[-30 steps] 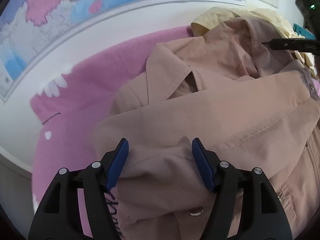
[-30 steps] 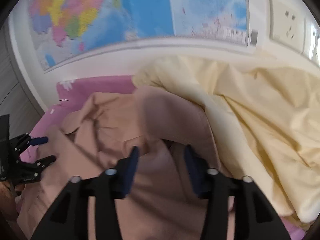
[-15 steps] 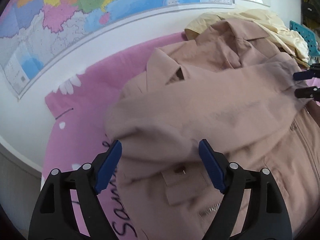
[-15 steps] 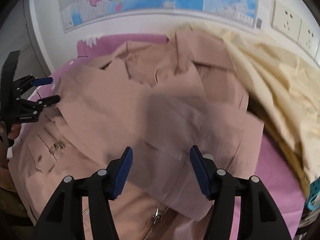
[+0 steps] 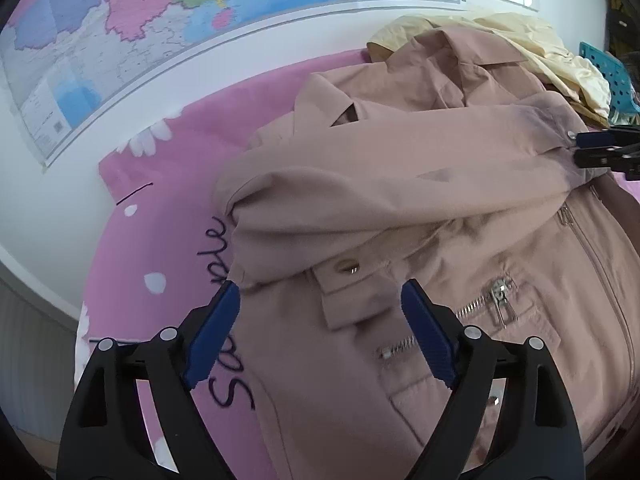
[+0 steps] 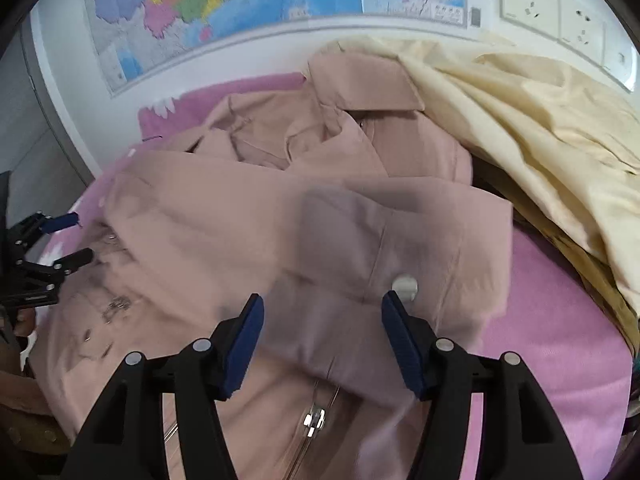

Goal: Fold large clothes

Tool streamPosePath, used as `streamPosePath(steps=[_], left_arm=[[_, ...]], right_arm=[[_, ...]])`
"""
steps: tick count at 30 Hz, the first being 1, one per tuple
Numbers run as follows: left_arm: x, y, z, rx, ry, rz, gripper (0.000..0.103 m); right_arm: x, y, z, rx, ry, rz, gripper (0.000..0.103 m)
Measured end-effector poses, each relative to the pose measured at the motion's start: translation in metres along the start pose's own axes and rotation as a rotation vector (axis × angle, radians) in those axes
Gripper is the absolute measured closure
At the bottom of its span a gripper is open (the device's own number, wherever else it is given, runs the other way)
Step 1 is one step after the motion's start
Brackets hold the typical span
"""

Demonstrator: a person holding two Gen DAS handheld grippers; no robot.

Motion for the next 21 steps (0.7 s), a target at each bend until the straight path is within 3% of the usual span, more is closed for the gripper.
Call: streamPosePath(steps=[6,12,21], left_arm=[[-0.017,0.008,-0.015,-0.018,-0.008,-0.010,0.016],[-0.030,0.027,-0.036,-0.090,0.006,-0.045,0.014],[-0.037,0.057,-0.075,-0.206,0.078,-0.091,0.014]], right_arm=[[-0.028,0.022,-0.026,-0.011,-0.024,0.058,0.039],[-0.001,0.026,-0.060,0.048,0.070,0.038,0.039],[-0.035,0.023,-0.065,0.109,-0.019,0.059,0.039]])
Point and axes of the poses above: each gripper's, at about its wrist camera, not at the fingertips, and x roughly the way its jaws point, y to its left, z to its top, the point moved 7 cm from there along x, roughly the way its jaws point, and after that the axes turned 13 degrees about -x, right-handed, at the moved point
